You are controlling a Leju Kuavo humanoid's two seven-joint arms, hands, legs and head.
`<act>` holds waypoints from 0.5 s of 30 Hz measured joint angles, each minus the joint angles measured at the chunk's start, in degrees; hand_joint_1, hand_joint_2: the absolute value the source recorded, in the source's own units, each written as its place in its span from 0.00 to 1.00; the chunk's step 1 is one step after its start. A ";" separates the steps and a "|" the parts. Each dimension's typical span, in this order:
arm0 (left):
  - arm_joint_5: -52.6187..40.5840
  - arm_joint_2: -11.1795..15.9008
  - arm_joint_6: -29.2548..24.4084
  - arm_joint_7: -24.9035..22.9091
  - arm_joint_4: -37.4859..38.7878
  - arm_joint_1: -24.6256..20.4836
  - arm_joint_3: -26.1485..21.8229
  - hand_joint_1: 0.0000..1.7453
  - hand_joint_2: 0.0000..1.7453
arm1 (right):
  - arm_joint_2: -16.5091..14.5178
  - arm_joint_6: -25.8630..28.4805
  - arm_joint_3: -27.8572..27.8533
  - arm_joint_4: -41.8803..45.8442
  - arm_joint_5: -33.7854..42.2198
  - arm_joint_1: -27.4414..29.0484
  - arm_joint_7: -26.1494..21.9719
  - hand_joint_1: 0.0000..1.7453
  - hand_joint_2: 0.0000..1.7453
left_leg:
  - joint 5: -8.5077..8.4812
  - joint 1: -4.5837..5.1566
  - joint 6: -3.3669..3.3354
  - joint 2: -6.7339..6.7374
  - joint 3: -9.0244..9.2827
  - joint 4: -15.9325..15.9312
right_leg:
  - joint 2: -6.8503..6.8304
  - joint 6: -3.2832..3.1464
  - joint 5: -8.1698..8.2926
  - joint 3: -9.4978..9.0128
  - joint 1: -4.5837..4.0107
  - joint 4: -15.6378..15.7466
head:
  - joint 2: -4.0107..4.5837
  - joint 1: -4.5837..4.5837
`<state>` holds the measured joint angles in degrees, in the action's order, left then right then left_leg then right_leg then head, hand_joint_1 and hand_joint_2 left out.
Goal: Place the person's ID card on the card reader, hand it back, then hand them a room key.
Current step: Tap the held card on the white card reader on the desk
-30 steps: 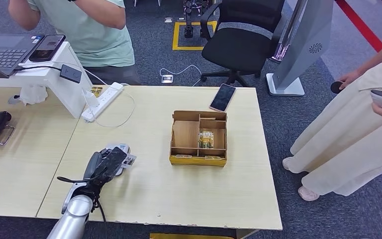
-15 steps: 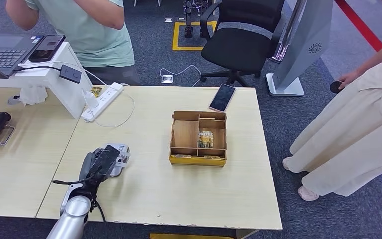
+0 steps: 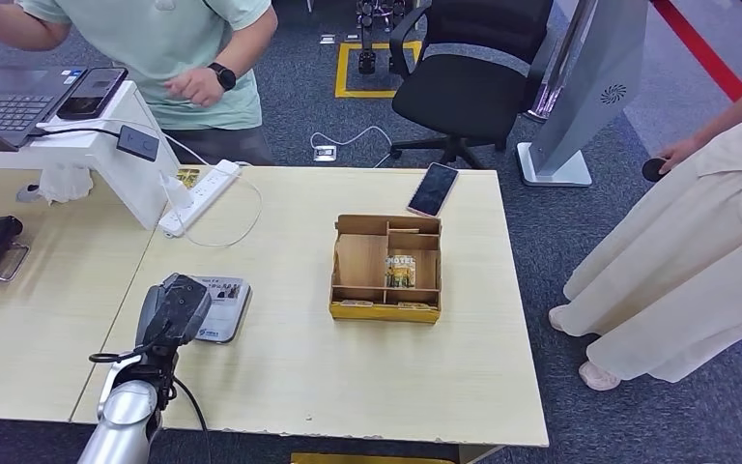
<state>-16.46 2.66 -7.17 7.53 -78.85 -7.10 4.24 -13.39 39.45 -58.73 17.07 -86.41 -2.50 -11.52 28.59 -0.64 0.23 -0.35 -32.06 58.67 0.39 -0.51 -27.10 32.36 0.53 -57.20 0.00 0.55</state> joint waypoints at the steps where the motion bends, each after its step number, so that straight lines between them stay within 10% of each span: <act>1: 0.01 0.00 0.05 0.07 -0.32 0.01 0.00 1.00 1.00 | 0.01 -0.01 0.00 0.01 0.01 0.00 -0.05 0.00 0.00 | 0.00 0.00 0.00 0.00 0.00 0.00 | 0.00 0.00 0.00 0.00 0.00 0.00 | 0.00 0.00; 15: -5.05 0.01 0.26 -2.13 -1.67 -0.06 0.02 1.00 1.00 | -0.01 0.00 -0.01 0.22 0.06 -0.03 -0.27 0.00 0.00 | 0.00 -0.01 0.00 0.01 0.01 0.00 | 0.01 0.00 0.00 0.01 0.00 0.00 | 0.00 0.00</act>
<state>-21.52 2.67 -6.91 5.41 -80.53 -7.17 4.26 -13.40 39.45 -58.74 17.29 -86.35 -2.53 -11.80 28.59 -0.64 0.23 -0.35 -32.05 58.67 0.40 -0.51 -27.10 32.38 0.53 -57.20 0.00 0.55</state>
